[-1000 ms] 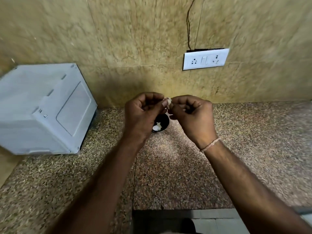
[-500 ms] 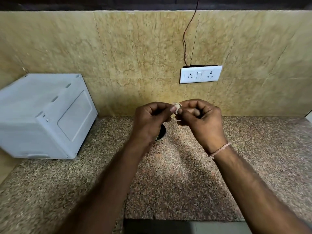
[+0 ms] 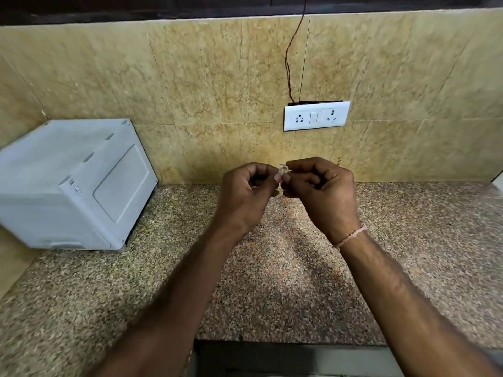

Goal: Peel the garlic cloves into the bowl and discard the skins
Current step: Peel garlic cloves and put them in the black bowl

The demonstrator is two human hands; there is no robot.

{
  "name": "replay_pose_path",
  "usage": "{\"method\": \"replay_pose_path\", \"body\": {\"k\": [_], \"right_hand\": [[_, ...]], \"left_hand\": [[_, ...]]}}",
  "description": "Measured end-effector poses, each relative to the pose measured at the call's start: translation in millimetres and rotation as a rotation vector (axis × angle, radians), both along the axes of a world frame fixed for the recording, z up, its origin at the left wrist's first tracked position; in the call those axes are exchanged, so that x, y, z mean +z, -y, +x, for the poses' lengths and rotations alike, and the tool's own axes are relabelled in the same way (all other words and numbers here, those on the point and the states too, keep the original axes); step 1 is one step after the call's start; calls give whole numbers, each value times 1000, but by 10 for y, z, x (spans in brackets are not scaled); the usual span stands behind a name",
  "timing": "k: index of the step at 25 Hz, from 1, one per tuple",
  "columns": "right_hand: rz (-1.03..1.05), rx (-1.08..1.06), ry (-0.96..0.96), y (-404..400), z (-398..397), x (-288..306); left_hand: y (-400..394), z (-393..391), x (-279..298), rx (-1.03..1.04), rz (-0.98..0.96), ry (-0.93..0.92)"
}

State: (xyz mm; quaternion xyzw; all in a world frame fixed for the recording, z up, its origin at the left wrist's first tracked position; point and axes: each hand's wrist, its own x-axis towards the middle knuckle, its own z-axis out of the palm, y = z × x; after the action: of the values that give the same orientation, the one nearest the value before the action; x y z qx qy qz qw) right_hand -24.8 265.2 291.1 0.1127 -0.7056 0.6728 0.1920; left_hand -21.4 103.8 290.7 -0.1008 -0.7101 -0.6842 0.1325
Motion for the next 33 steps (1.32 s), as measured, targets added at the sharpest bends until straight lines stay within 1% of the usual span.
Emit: {"method": "replay_pose_path", "body": {"k": [4, 9, 15, 18, 24, 30, 33], "right_hand": [[-59, 45, 22, -25, 22, 40], [-25, 7, -32, -21, 46, 106], [-90, 50, 15, -23, 87, 99], [-109, 82, 40, -35, 75, 94], [-45, 60, 25, -79, 22, 87], [-101, 80, 75, -111, -20, 83], [-123, 102, 103, -133, -54, 96]], "left_hand": [[-16, 37, 67, 10, -49, 13], [-44, 85, 175, 53, -120, 4], [-64, 133, 207, 131, -230, -35], [-85, 134, 203, 131, -239, -29], [-130, 87, 200, 124, -252, -6], [-107, 16, 220, 35, -273, 26], [-137, -6, 199, 49, -263, 39]]}}
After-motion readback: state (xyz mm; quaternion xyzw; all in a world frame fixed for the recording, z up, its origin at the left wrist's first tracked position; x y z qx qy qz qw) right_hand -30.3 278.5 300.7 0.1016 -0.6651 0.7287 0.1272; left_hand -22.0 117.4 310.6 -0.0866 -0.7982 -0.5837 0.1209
